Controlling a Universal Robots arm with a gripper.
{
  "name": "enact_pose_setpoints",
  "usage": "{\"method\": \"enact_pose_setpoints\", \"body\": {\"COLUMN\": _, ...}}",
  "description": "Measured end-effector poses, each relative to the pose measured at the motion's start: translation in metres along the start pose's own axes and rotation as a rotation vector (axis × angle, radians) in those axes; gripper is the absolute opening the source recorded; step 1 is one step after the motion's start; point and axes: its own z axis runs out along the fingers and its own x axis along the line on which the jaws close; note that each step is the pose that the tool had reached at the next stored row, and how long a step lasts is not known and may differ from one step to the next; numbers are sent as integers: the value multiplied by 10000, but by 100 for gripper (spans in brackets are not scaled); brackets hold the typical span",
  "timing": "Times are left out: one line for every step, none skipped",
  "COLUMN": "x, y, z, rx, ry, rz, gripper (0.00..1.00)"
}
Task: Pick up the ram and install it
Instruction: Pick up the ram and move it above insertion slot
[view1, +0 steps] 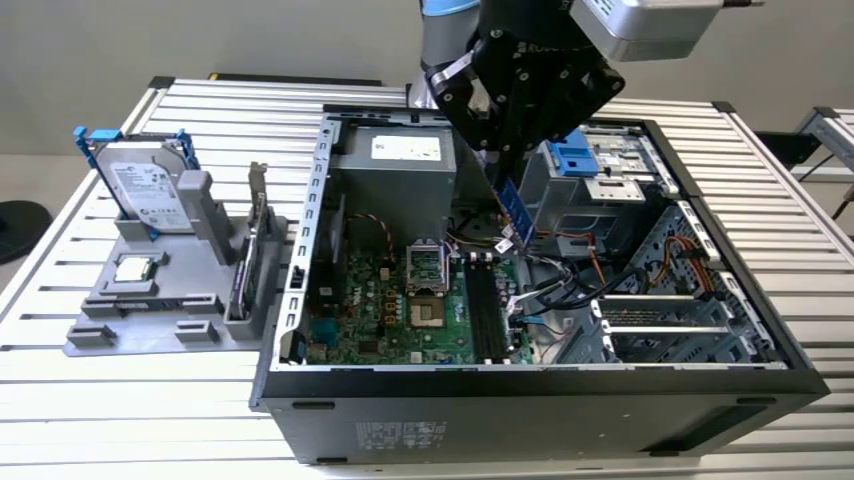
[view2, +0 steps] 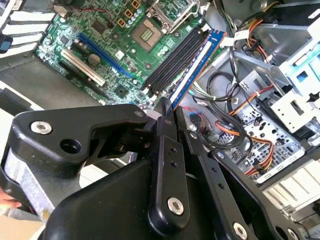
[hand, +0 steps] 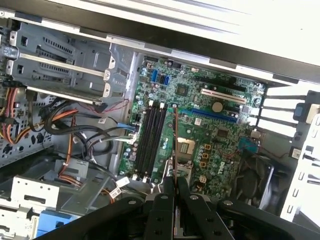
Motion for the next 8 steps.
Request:
{"method": "enact_pose_setpoints", "body": {"x": 0, "y": 0, "z": 0, "rx": 0, "ry": 3, "rz": 69, "gripper": 0}}
{"method": "enact_pose_setpoints", "body": {"x": 0, "y": 0, "z": 0, "rx": 0, "ry": 6, "rz": 137, "gripper": 0}}
{"method": "enact_pose_setpoints", "body": {"x": 0, "y": 0, "z": 0, "rx": -1, "ry": 9, "rz": 201, "gripper": 0}}
{"method": "enact_pose_setpoints", "body": {"x": 0, "y": 0, "z": 0, "rx": -1, "ry": 12, "rz": 272, "gripper": 0}}
{"method": "enact_pose_setpoints", "body": {"x": 0, "y": 0, "z": 0, "rx": -1, "ry": 16, "rz": 339, "gripper": 0}}
{"method": "enact_pose_setpoints", "body": {"x": 0, "y": 0, "z": 0, "rx": -1, "ry": 19, "rz": 403, "gripper": 0}}
{"method": "enact_pose_setpoints", "body": {"x": 0, "y": 0, "z": 0, "rx": -1, "ry": 21, "rz": 471, "gripper": 0}}
{"method": "enact_pose_setpoints", "body": {"x": 0, "y": 0, "z": 0, "rx": -1, "ry": 25, "rz": 532, "gripper": 0}}
